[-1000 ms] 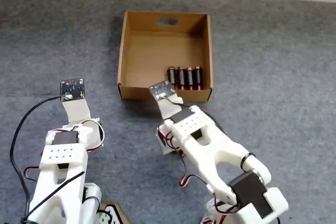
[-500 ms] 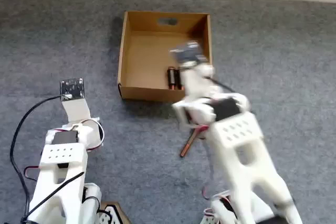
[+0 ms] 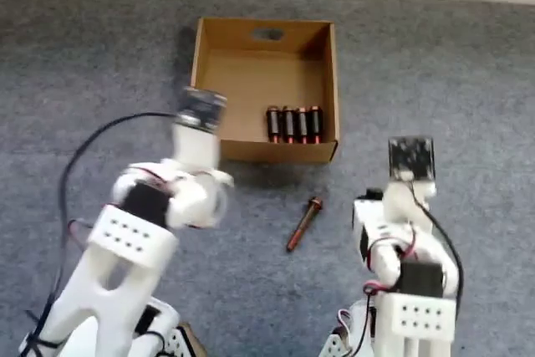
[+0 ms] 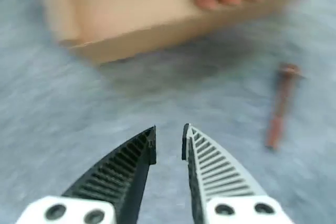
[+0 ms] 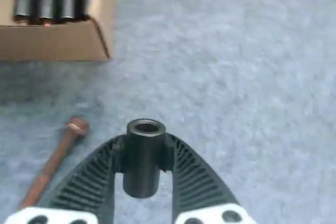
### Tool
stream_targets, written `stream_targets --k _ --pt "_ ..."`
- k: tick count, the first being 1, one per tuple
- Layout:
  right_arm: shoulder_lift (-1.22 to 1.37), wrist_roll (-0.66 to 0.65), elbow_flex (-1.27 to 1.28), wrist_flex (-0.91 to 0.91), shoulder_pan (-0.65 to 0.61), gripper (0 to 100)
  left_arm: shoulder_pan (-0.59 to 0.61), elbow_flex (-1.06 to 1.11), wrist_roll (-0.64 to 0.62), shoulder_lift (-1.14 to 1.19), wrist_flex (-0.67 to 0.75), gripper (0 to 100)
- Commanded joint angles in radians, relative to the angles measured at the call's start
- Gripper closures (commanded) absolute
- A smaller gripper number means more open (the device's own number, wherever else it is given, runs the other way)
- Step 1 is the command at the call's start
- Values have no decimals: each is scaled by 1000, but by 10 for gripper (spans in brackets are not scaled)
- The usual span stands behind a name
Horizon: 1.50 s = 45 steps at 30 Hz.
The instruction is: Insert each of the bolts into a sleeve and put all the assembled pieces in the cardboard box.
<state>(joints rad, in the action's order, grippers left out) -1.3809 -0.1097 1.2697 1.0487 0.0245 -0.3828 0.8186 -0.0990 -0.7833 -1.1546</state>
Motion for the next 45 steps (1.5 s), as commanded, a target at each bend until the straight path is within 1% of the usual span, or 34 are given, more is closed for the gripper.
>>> stream_targets --k 1,3,6,9,12,19,29,31,32,36,40,45 --pt "-117 80 65 -27 85 992 -166 -42 -2 4 29 891" --pt "-160 104 73 -25 145 992 -199 -19 -2 5 98 880" --pt "-206 158 79 -27 214 992 -236 25 -2 53 195 836" --pt "-217 181 81 -31 262 992 -269 22 -2 183 281 840" --pt "-217 212 81 -33 289 992 -292 -41 -3 355 325 839" --pt "-217 213 81 -33 286 992 -337 -252 -3 671 327 839" --pt "-217 213 81 -33 286 992 -344 -443 -2 944 327 840" --pt "-217 213 81 -33 286 992 -344 -449 -2 972 327 848" --pt "-217 213 82 -33 286 992 -344 -450 -2 981 327 867" --pt "-223 213 99 -33 286 992 -343 -450 3 997 328 995" --pt "-223 213 99 -33 286 992 -321 -441 0 997 393 965" --pt "-223 213 99 -33 286 992 -292 -441 -2 986 407 995"
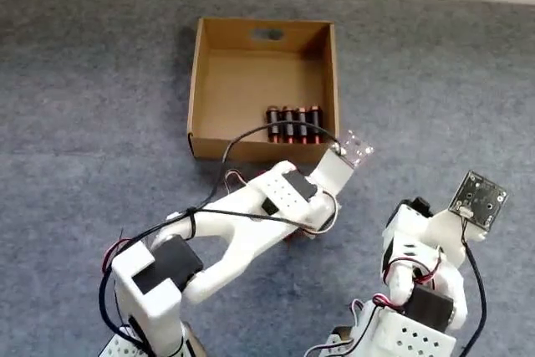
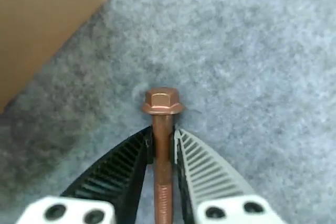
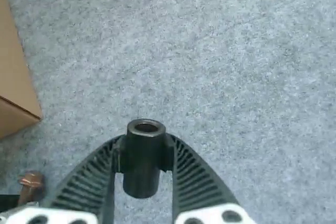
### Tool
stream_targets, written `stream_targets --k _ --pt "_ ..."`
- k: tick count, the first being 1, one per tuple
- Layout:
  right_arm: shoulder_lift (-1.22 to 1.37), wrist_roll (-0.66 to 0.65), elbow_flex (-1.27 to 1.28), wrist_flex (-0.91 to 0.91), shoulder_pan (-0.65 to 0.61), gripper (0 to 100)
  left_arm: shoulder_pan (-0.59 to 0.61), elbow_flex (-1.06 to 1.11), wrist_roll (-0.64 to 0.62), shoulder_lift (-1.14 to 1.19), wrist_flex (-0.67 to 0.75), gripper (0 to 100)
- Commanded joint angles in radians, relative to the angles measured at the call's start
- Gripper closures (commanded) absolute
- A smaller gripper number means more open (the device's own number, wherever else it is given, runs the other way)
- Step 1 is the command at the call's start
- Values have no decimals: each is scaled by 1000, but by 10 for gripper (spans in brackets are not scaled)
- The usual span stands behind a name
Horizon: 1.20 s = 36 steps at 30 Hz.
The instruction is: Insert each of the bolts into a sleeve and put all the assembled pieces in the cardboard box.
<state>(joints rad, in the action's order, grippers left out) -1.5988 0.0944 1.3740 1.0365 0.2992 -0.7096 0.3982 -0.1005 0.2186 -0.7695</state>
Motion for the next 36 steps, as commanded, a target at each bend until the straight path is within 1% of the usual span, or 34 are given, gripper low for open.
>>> stream_targets --k 1,5,8,10,15,18,21,26,30,33,36 --pt "-5 9 -5 -21 12 992 42 -21 0 -18 17 994" --pt "-5 9 -5 -21 12 992 74 -30 0 -97 -89 993" --pt "-5 9 -5 -21 10 992 97 -21 0 -243 -207 993" --pt "-5 5 -5 -19 -15 992 117 -19 0 -337 -284 993" --pt "-7 2 -13 -19 -154 992 176 -28 0 -552 -442 992" --pt "-7 2 -19 -28 -277 992 226 -21 0 -662 -470 992" --pt "-7 2 -18 -94 -417 992 291 -21 3 -760 -491 992" --pt "-7 2 -15 -254 -621 991 315 -18 3 -966 -489 992" --pt "-7 2 24 -387 -700 991 312 -18 2 -1138 -434 992" --pt "-7 2 116 -550 -748 991 309 19 2 -1245 -328 992" --pt "-7 2 208 -723 -797 991 309 125 2 -1334 -149 992"
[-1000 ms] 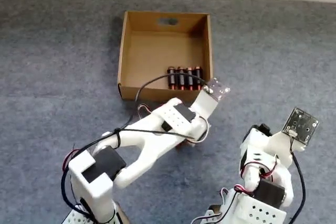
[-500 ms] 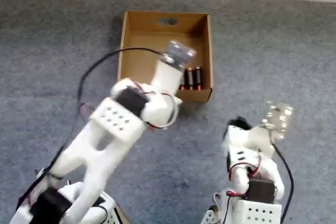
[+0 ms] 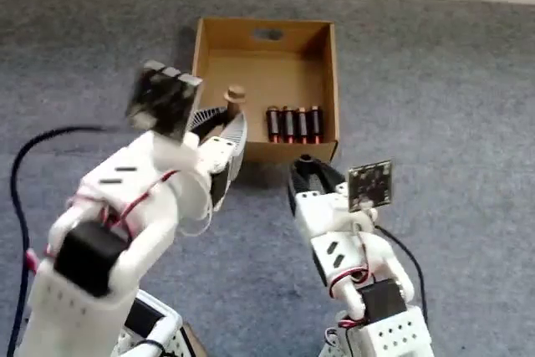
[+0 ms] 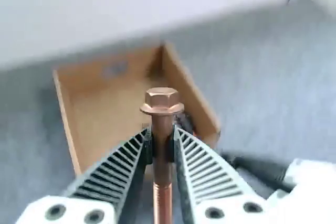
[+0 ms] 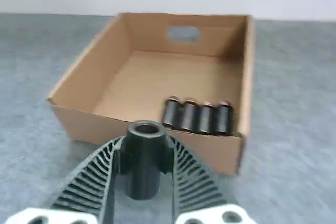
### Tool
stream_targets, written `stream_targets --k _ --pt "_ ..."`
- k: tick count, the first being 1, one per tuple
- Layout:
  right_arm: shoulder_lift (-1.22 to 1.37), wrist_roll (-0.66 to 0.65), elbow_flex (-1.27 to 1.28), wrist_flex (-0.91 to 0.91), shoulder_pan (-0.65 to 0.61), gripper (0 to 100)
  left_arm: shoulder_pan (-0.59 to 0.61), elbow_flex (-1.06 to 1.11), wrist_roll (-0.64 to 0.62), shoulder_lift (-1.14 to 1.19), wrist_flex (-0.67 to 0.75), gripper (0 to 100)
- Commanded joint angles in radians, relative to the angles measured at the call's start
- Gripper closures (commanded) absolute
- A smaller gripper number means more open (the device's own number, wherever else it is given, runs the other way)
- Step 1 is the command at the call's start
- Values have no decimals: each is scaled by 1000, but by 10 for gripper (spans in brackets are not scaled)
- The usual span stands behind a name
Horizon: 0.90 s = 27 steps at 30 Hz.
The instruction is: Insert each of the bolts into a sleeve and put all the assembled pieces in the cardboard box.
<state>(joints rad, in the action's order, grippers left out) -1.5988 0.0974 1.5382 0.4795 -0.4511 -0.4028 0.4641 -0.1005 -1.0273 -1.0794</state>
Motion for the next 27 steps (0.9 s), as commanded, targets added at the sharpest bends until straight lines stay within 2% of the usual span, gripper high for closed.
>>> stream_targets --k 1,6,11,15,23,27 --pt "-7 -2 67 -222 -56 991 2 108 0 -116 226 992" --pt "-7 -2 108 -380 -58 991 -33 341 0 -222 514 992" --pt "-7 -2 110 -418 -58 991 -145 458 0 -255 690 992" --pt "-7 -2 107 -418 -56 991 -194 473 0 -222 752 992" --pt "-7 -2 107 -418 -56 991 -196 472 -2 -74 853 992" --pt "-7 -2 107 -418 -56 991 -186 470 -94 -25 865 992"
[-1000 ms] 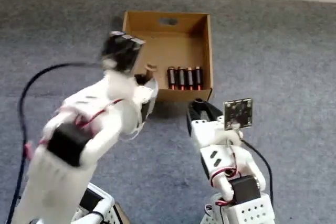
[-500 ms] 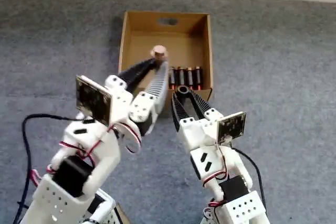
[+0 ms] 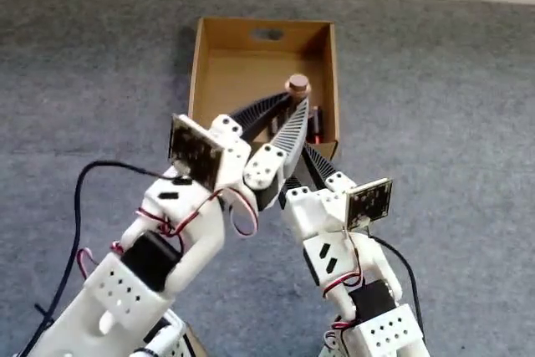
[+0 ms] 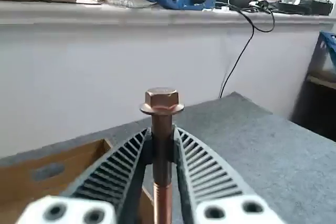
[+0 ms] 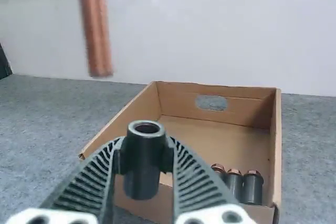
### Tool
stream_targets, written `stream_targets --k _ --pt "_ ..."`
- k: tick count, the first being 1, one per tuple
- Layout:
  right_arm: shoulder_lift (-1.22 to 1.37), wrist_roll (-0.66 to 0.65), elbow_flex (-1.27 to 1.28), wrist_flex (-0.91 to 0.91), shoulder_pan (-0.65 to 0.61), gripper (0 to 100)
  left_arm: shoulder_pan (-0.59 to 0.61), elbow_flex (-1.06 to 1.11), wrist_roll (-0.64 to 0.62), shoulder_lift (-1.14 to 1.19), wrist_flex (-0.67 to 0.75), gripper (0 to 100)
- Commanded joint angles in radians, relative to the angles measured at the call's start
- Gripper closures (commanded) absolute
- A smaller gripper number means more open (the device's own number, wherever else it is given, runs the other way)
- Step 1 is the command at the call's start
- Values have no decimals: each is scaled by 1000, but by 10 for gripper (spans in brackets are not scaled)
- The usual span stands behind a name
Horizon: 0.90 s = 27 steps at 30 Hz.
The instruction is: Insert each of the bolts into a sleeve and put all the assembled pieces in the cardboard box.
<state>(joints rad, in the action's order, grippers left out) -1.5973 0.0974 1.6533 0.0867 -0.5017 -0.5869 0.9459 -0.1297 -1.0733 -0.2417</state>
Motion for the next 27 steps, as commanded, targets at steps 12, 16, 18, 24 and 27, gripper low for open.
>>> stream_targets --k 12,16,18,24,27 --pt "-8 -2 -5 -25 -4 991 67 -8 -132 90 29 992" --pt "-8 -23 -4 -25 -4 991 73 -12 -132 120 29 992" --pt "-8 -60 -2 -25 -4 991 71 -12 -132 130 29 992" --pt "-8 -74 -1 -25 -4 991 71 -7 -132 157 72 992" --pt "-8 -74 -1 -25 -4 991 71 -7 -132 180 84 992"
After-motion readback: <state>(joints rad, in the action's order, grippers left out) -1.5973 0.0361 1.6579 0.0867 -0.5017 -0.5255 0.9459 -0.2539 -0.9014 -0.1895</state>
